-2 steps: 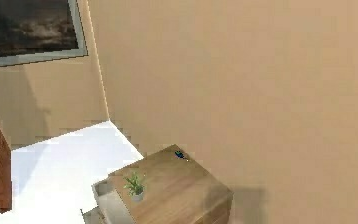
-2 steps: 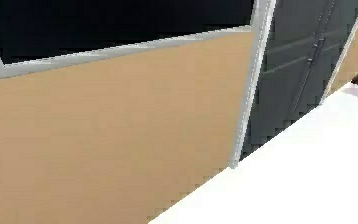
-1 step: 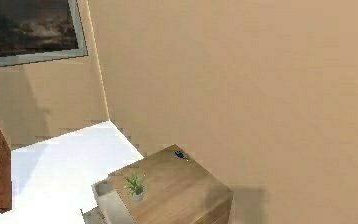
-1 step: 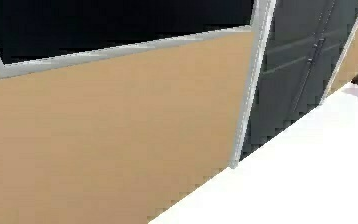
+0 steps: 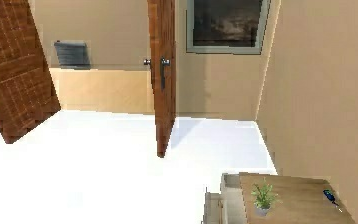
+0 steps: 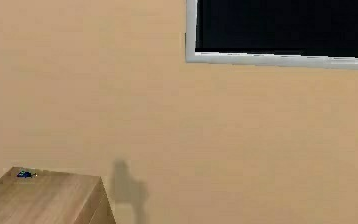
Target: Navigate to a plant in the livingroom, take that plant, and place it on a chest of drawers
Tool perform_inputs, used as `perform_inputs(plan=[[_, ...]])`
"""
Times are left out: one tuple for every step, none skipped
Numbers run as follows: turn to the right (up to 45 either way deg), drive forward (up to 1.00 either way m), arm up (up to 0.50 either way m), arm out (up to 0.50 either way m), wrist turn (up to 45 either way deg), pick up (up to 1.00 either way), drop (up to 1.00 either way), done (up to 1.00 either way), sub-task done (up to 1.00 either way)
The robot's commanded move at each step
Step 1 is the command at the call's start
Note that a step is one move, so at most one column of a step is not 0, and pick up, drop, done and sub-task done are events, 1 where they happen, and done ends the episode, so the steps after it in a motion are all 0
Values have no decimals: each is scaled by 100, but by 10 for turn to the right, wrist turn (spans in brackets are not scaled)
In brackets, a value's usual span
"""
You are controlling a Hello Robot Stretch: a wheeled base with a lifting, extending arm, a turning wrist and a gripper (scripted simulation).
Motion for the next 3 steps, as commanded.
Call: perform_inputs(plan=[[450,0,0,0,0,0,0,0,0],[-450,0,0,0,0,0,0,0,0],[-450,0,0,0,0,0,0,0,0]])
